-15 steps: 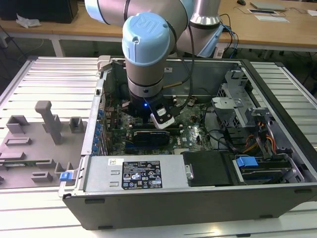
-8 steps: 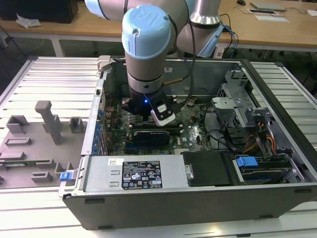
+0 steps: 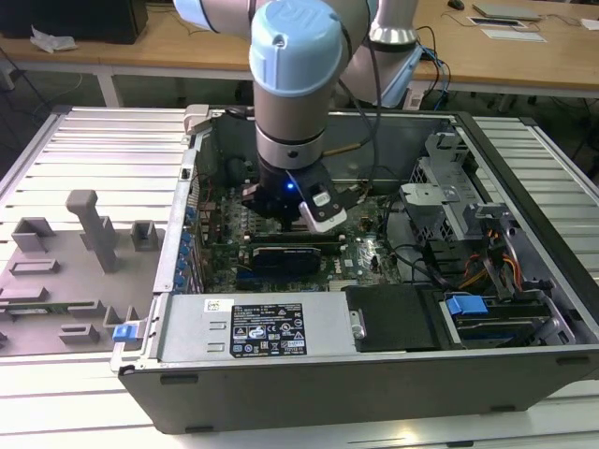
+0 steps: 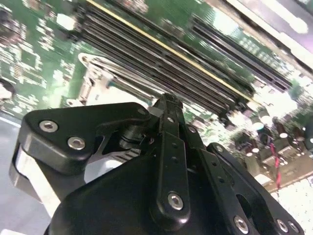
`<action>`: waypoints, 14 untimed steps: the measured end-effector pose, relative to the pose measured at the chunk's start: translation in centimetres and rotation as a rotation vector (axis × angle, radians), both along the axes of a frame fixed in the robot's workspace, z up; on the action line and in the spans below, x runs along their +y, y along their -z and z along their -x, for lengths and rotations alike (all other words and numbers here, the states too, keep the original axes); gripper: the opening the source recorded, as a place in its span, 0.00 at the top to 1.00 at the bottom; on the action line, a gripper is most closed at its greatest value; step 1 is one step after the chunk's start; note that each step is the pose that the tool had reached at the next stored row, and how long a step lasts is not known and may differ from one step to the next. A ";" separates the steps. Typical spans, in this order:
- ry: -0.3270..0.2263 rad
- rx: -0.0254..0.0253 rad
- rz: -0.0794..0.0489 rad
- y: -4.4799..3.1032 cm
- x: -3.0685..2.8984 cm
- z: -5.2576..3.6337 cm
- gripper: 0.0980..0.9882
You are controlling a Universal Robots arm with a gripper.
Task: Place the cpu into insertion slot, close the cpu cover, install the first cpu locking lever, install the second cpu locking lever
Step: 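Install the second cpu locking lever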
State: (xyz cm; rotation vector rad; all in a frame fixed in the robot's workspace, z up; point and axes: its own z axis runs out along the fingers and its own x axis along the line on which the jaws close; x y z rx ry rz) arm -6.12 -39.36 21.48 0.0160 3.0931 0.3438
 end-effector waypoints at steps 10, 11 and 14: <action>0.001 0.0026 0.060 -0.01 3.02 -1.60 0.99; 0.001 0.0025 0.063 0.00 3.37 -1.67 0.99; 0.001 0.0026 0.069 -0.08 4.18 -1.80 0.99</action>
